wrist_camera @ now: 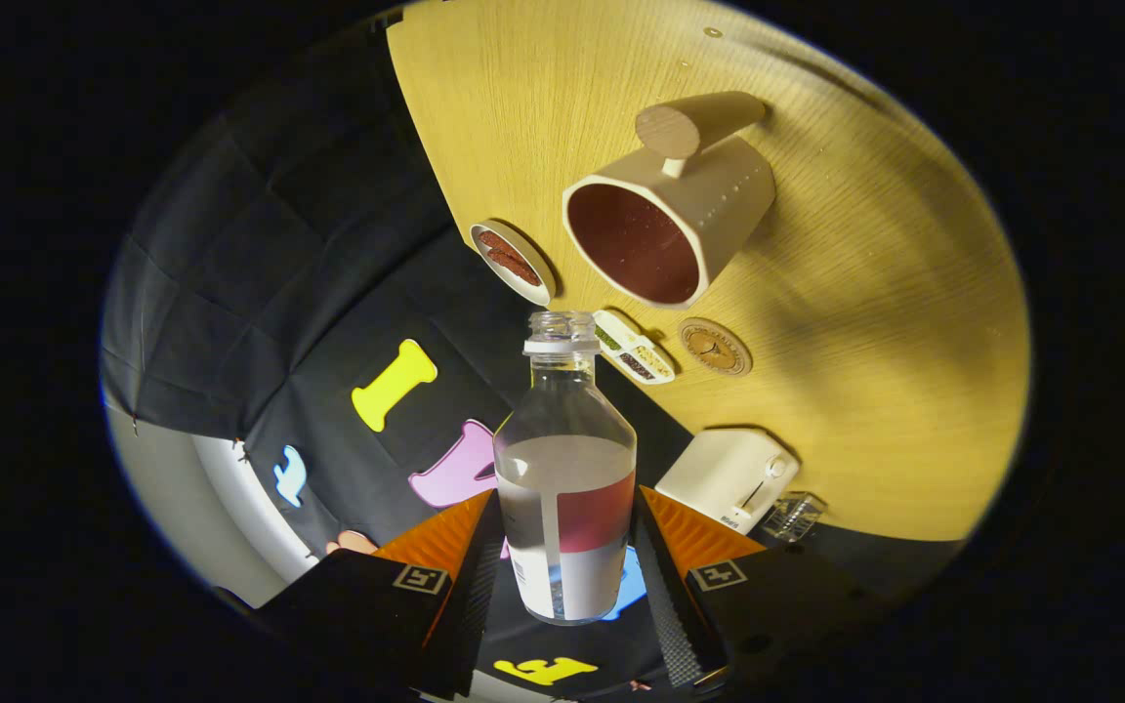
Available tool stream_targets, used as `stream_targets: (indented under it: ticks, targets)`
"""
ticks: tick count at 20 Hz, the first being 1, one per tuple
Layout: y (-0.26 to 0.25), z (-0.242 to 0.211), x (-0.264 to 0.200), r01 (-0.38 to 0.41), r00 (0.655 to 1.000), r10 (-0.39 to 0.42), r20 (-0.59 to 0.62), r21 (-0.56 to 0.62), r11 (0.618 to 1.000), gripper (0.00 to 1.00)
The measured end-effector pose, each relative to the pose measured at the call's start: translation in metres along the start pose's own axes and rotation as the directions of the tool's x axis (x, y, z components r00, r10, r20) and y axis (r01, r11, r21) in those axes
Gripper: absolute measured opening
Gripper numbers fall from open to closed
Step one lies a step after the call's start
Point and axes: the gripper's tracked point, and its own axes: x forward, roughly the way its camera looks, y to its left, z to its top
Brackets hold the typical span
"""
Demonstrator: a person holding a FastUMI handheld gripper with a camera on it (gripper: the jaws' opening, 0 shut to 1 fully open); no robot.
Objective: Take the bottle from table, then pour the juice into the cup, finally place the bottle on the coaster
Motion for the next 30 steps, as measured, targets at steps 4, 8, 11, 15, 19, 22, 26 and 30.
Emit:
stream_targets:
  ticks: [4,8,11,15,19,22,26,30]
  targets:
    - [-0.010,0.001,-0.001,-0.007,1.000,0.006,-0.007,-0.182,0.983,0.74]
    - [-0.013,0.003,0.000,0.000,1.000,-0.009,-0.023,-0.376,0.927,0.75]
    - [-0.009,0.003,-0.002,-0.035,0.999,0.025,-0.027,-0.531,0.847,0.75]
    - [-0.027,0.010,-0.003,0.030,1.000,-0.027,0.016,-0.757,0.653,0.75]
    - [-0.022,0.009,-0.017,0.069,0.996,0.028,0.089,-0.907,0.414,0.74]
    - [-0.020,0.009,-0.029,0.127,0.985,0.078,0.152,-0.956,0.264,0.75]
    - [-0.018,-0.009,-0.038,0.170,0.974,0.141,0.177,-0.984,0.061,0.75]
    - [-0.002,-0.032,-0.048,0.195,0.961,0.230,0.156,-0.968,-0.160,0.74]
